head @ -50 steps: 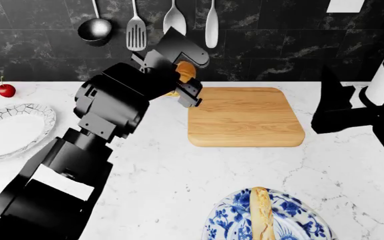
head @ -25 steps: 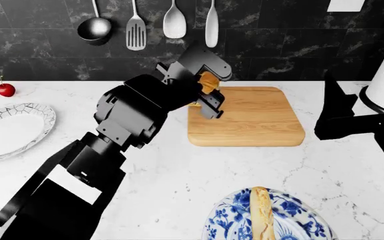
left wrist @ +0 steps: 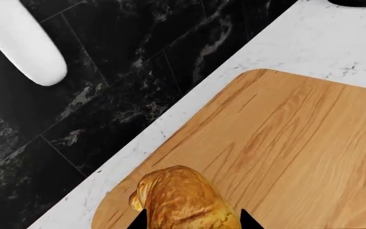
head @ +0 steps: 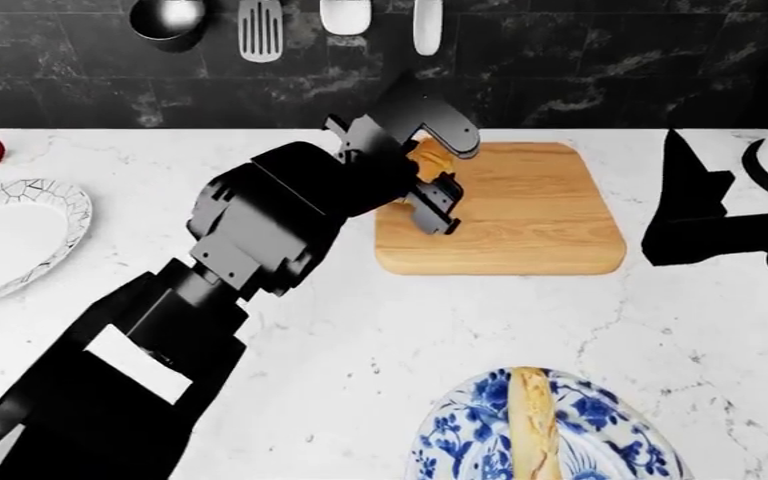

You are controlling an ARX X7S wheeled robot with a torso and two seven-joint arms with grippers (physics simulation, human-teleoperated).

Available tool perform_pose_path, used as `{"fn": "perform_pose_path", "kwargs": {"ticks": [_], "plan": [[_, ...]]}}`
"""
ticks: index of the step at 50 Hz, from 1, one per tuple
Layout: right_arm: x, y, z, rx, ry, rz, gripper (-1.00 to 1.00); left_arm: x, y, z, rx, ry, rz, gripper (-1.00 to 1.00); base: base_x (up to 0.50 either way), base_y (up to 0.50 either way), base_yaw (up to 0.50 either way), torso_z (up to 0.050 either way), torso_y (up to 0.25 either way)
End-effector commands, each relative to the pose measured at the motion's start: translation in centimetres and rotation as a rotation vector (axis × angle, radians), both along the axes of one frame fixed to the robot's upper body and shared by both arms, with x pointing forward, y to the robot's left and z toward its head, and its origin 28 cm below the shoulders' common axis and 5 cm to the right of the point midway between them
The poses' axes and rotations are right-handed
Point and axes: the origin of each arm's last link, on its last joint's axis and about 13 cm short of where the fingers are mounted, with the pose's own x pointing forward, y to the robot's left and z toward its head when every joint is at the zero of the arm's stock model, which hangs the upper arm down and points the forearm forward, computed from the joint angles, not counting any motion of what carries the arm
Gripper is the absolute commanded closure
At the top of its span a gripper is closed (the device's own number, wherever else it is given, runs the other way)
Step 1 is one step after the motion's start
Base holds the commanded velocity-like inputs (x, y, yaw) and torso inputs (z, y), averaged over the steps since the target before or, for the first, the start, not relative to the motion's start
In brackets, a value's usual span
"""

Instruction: From the different types of pastries on the counter, select a croissant and place it on the cutting board. Then retrieve a jar of jam from the cabinet and place it alongside the croissant on the cutting board.

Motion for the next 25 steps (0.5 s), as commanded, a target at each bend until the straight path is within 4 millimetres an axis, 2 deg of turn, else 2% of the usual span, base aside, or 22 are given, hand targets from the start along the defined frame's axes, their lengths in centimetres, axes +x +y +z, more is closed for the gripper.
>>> {"fn": "perform_pose_path", "kwargs": {"ticks": [1, 11, 12, 20, 25], "plan": [[-0.14, -0.11, 0.32, 0.002, -0.010, -0.005, -1.00, -0.72, -0.44, -0.67, -0.020, 0.056, -0.051, 1.00, 0.00, 0.00, 0.00, 0.000, 0.000], [-0.18, -0.21, 0.39, 0.004, -0.008, -0.008, -1.00, -1.14, -0.52, -0.24, -0.012, 0.047, -0.083, 1.00, 0.00, 0.00, 0.00, 0.000, 0.000], [-0.19, -0.21, 0.43, 0.004, -0.008, -0.008, -1.00, -1.15, -0.51, -0.21, -0.014, 0.047, -0.085, -1.00, 0.00, 0.00, 0.00, 0.000, 0.000], [-0.29, -0.17, 0.58, 0.005, -0.011, -0.008, -1.00, -1.22, -0.41, -0.06, -0.015, 0.042, -0.092, -1.00, 0.00, 0.00, 0.00, 0.000, 0.038], [-0.34, -0.24, 0.57, 0.006, -0.010, -0.010, -1.00, -1.12, -0.29, -0.01, -0.015, 0.038, -0.085, -1.00, 0.00, 0.00, 0.00, 0.000, 0.224]]}}
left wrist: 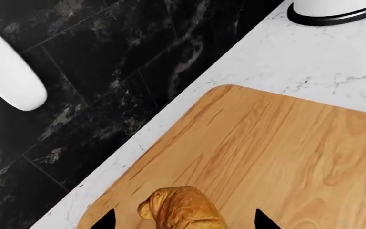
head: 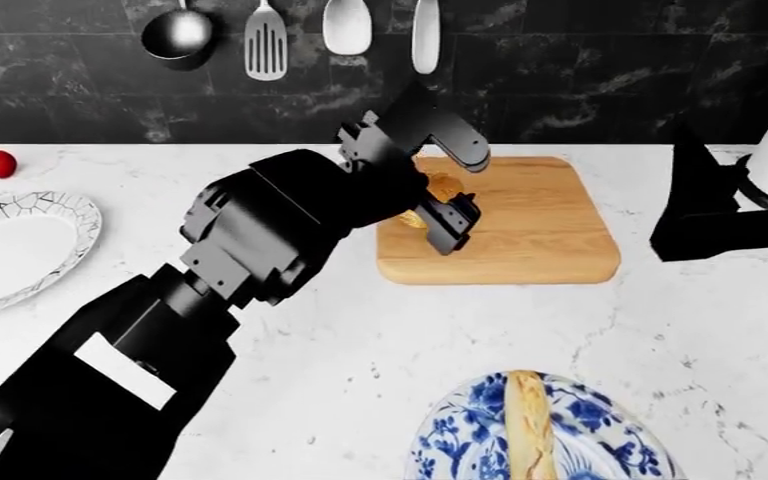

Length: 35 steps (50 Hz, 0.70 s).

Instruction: From the different types of pastries on the counter, select a croissant and place it on the cutting board. Then retrieve a jar of jam from the cabinet and place it alongside the croissant on the cutting board.

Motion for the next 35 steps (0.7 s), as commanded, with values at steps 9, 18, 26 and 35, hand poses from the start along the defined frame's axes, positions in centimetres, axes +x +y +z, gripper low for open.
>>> {"fn": "perform_pose_path", "kwargs": {"ticks": [9, 18, 26, 35], "plan": [[-0.5, -0.2, 0.6, 0.001, -0.011, -0.009, -1.00, -0.2, 1.2, 1.3, -0.015, -0.014, 0.015, -1.00, 0.00, 0.00, 0.00, 0.000, 0.250], [-0.9, -0.2, 0.8, 0.006, -0.018, -0.009, -1.00, -0.6, 4.1, 1.9, 0.001, 0.006, 0.138, -1.00, 0.00, 0.00, 0.00, 0.000, 0.250], [-1.9, -0.2, 1.3, 0.015, -0.043, -0.008, -1.00, -2.3, 7.8, 2.2, -0.053, 0.006, 0.192, -1.00, 0.00, 0.00, 0.00, 0.000, 0.250], [-2.0, 0.0, 1.5, 0.013, -0.051, 0.001, -1.00, -5.1, 11.1, 3.7, -0.139, -0.044, 0.188, -1.00, 0.00, 0.00, 0.00, 0.000, 0.060]]}}
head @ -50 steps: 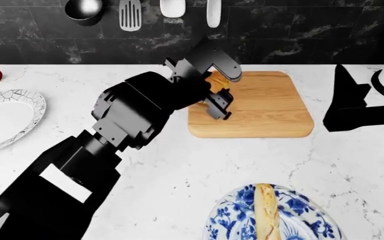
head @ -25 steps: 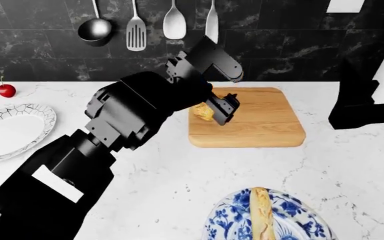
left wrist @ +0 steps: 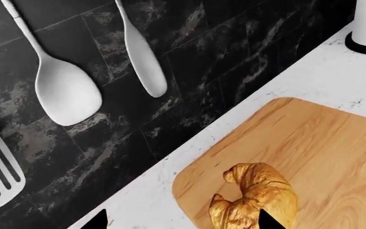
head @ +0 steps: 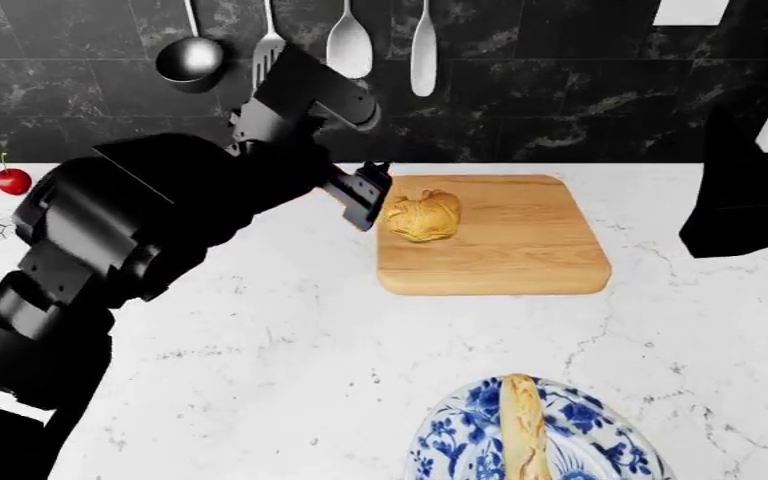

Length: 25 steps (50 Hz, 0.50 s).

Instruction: From the different types of pastries on the counter, select a croissant and place it on the cutting board. Then retrieve a jar of jam from the cabinet and place it alongside the croissant on the cutting board.

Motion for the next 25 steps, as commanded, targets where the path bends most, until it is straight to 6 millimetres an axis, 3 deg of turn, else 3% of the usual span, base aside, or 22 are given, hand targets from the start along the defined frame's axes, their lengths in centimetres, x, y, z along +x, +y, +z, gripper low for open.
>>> {"fn": "perform_pose_path", "kwargs": {"ticks": [1, 14, 25], "plan": [[-0.3, 0.2, 0.2, 0.001, -0.011, 0.007, -1.00, -3.1, 3.9, 1.5, -0.063, -0.048, 0.021, -1.00, 0.00, 0.00, 0.00, 0.000, 0.000], [-0.8, 0.5, 0.9, -0.006, -0.031, 0.016, -1.00, -6.3, 7.3, 2.7, -0.259, -0.031, 0.004, -1.00, 0.00, 0.00, 0.00, 0.000, 0.000], [-1.2, 0.7, 1.6, -0.002, -0.073, 0.030, -1.00, -7.9, 9.5, 2.2, -0.384, 0.029, -0.081, -1.00, 0.00, 0.00, 0.00, 0.000, 0.000]]}}
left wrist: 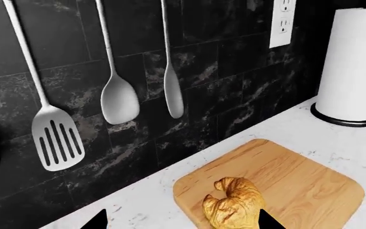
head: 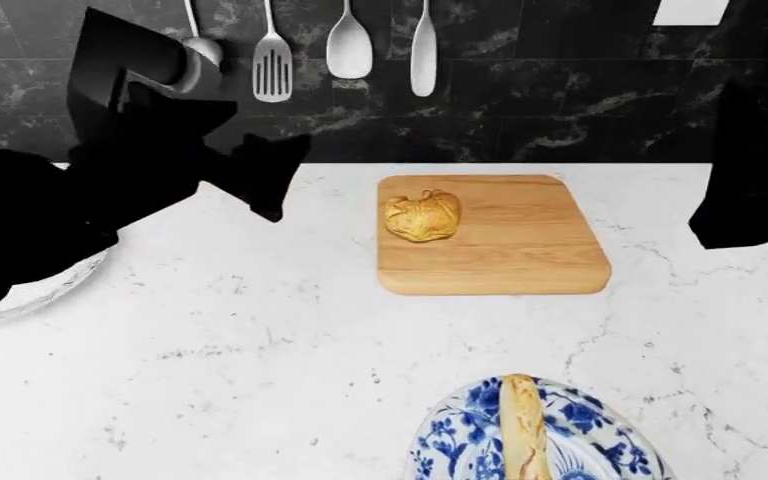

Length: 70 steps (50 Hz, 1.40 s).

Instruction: From the different types of pastries on the counter, select a croissant and place it on the cutting board. Then retrieve a jar of jam from the cabinet and place it alongside the croissant on the cutting board.

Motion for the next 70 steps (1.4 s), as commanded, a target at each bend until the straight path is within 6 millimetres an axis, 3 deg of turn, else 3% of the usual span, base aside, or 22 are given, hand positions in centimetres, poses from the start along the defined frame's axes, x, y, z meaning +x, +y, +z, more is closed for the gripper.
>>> {"fn": "perform_pose_path", "kwargs": {"ticks": [1, 8, 16, 28, 42, 55, 70], "plan": [[-0.3, 0.3, 0.4, 0.004, -0.029, 0.013, -1.00, -2.2, 2.3, 0.0, -0.117, 0.035, -0.079, -1.00, 0.00, 0.00, 0.00, 0.000, 0.000], [-0.2, 0.7, -0.2, 0.016, -0.051, 0.032, -1.00, -3.4, 2.7, -0.2, -0.118, 0.038, -0.083, -1.00, 0.00, 0.00, 0.00, 0.000, 0.000], [-0.4, 0.9, 0.5, 0.061, -0.167, 0.001, -1.00, -4.8, 2.8, -0.1, -0.128, -0.026, -0.002, -1.00, 0.00, 0.00, 0.00, 0.000, 0.000], [-0.7, 1.0, 0.4, 0.058, -0.200, -0.017, -1.00, -5.0, 2.9, 0.1, -0.143, -0.037, 0.008, -1.00, 0.00, 0.00, 0.00, 0.000, 0.000], [-0.2, 1.5, 6.1, 0.035, -0.357, -0.001, -1.00, -5.3, 2.9, -0.2, -0.140, -0.046, 0.017, -1.00, 0.00, 0.00, 0.00, 0.000, 0.000], [-0.1, 2.0, 7.7, 0.029, -0.387, 0.050, -1.00, -5.1, 3.4, -0.2, -0.160, -0.043, 0.043, -1.00, 0.00, 0.00, 0.00, 0.000, 0.000], [0.1, 3.7, 12.4, 0.036, -0.460, 0.164, -1.00, -5.1, 3.8, -0.2, -0.167, -0.041, 0.062, -1.00, 0.00, 0.00, 0.00, 0.000, 0.000]]}}
